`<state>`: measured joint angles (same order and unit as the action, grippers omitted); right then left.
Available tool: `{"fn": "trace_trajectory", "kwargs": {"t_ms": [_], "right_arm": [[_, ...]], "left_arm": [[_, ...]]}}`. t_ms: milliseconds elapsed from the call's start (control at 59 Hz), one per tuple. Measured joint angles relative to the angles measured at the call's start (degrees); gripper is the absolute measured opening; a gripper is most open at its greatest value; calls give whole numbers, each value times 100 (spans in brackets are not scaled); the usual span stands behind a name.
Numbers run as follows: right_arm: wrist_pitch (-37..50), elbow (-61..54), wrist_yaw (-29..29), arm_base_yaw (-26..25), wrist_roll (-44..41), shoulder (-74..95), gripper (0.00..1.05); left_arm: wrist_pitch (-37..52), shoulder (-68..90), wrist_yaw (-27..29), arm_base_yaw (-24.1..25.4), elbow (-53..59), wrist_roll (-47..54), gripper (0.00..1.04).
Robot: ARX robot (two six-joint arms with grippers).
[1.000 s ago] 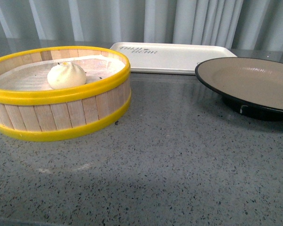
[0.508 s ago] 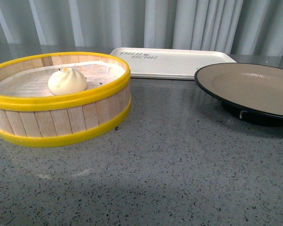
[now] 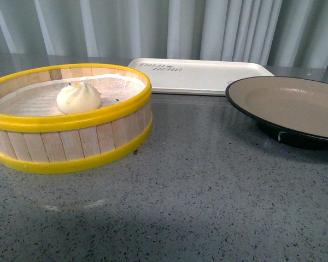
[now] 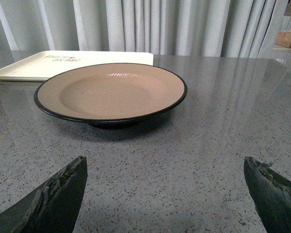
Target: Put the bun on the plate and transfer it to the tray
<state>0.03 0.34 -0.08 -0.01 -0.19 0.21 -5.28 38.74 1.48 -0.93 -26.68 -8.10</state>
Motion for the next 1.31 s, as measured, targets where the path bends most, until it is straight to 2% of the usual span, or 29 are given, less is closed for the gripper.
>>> {"fn": "trace_trajectory", "kwargs": {"t_ms": [153, 271, 458, 729, 1051, 1305], "right_arm": [[0, -2, 2, 0, 0, 0, 96], [0, 0, 0, 0, 0, 0, 96], [0, 0, 2, 0, 0, 0, 96], [0, -2, 0, 0, 0, 0, 96], [0, 0, 0, 0, 0, 0, 96], [0, 0, 0, 0, 0, 0, 96]], "left_arm": [[837, 2076, 205, -623, -1687, 57, 98], [686, 3392, 308, -999, -3071, 201, 98], [116, 4784, 492, -1325, -4494, 420, 98], [-435, 5243, 614, -1320, -4721, 654, 98], [-675, 5108, 529, -1198, -4312, 675, 98], [-699, 5090, 501, -1281, -4242, 651, 98]]}}
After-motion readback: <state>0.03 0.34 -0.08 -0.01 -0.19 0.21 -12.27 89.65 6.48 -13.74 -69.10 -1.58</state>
